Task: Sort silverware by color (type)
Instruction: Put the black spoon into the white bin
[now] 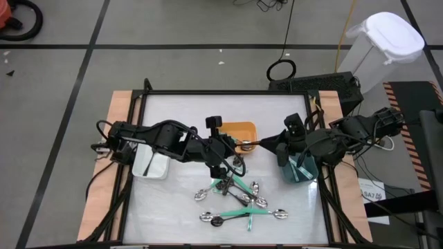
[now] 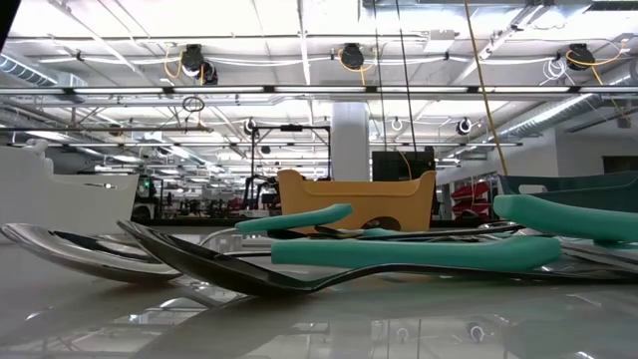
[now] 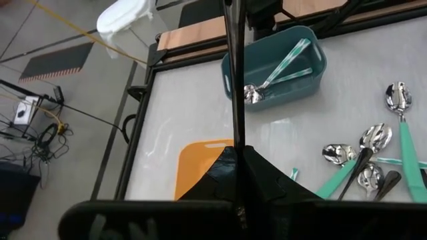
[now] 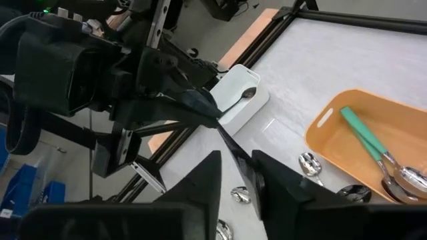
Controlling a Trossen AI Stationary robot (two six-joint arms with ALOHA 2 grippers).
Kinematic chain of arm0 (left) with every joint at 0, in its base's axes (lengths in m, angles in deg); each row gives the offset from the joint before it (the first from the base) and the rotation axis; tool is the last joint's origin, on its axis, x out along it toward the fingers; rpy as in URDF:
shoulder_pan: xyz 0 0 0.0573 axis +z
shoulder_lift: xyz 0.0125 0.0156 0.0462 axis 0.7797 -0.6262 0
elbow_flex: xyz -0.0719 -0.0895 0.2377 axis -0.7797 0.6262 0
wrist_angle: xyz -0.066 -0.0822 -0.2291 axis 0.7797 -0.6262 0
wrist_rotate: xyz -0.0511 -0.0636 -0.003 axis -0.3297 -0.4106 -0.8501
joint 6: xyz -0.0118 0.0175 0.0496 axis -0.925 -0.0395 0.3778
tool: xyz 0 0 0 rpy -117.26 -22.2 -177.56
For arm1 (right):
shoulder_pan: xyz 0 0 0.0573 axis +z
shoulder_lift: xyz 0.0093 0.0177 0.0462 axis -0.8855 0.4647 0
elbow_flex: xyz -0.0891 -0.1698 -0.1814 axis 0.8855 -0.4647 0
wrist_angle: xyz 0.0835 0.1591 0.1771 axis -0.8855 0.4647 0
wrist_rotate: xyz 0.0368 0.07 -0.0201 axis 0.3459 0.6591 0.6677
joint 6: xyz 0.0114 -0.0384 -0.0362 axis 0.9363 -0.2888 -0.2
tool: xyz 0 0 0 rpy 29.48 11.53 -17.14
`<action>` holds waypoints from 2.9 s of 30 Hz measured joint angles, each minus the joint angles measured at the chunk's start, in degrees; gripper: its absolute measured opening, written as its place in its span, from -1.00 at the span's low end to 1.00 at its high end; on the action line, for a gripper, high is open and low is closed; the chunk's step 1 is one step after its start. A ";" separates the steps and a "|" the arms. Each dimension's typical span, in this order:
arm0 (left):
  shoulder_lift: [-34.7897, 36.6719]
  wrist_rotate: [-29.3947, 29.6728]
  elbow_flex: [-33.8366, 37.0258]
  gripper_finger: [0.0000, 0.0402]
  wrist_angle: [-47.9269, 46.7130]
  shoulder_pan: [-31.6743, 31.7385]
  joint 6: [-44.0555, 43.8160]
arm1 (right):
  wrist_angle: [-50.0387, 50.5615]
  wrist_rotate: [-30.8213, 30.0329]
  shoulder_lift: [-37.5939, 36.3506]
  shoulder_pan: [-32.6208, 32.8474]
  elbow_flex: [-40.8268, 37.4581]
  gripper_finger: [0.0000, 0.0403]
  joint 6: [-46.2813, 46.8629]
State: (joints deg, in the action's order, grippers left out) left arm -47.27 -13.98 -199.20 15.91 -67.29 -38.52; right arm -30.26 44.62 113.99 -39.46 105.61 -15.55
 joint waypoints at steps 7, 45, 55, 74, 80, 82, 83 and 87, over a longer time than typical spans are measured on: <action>0.02 0.00 0.00 -0.97 -0.15 -0.04 -0.02 | -0.37 0.10 0.00 0.02 0.00 -0.96 -0.69; 2.20 8.48 0.00 -0.22 50.95 1.07 -16.61 | -25.13 -17.51 -13.18 -0.02 -0.03 -1.00 -30.71; 0.77 1.67 -0.06 -0.22 67.65 5.62 -15.63 | -43.14 -13.45 -10.98 0.02 -0.02 -1.00 -45.14; -3.87 -6.89 -0.02 -0.22 88.55 7.80 -8.46 | -54.52 -4.39 -7.46 0.02 0.00 -0.99 -56.23; -4.39 -10.23 0.00 -0.22 91.54 8.44 -9.58 | -54.57 -3.98 -6.69 0.02 0.01 -0.99 -57.78; -4.72 -12.39 0.00 -0.22 92.11 8.99 -11.21 | -55.00 -3.97 -6.38 0.02 0.03 -0.99 -57.81; -4.83 -12.72 0.00 -0.22 92.54 9.15 -12.04 | -55.19 -4.05 -6.27 0.02 0.04 -0.99 -57.84; -4.96 -13.64 0.00 -0.22 93.47 9.33 -13.03 | -55.15 -4.20 -6.08 0.02 0.04 -0.99 -58.88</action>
State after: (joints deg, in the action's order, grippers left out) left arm -52.24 -27.62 -199.20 109.38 -57.96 -51.55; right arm -85.41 40.42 107.91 -39.44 105.66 -74.43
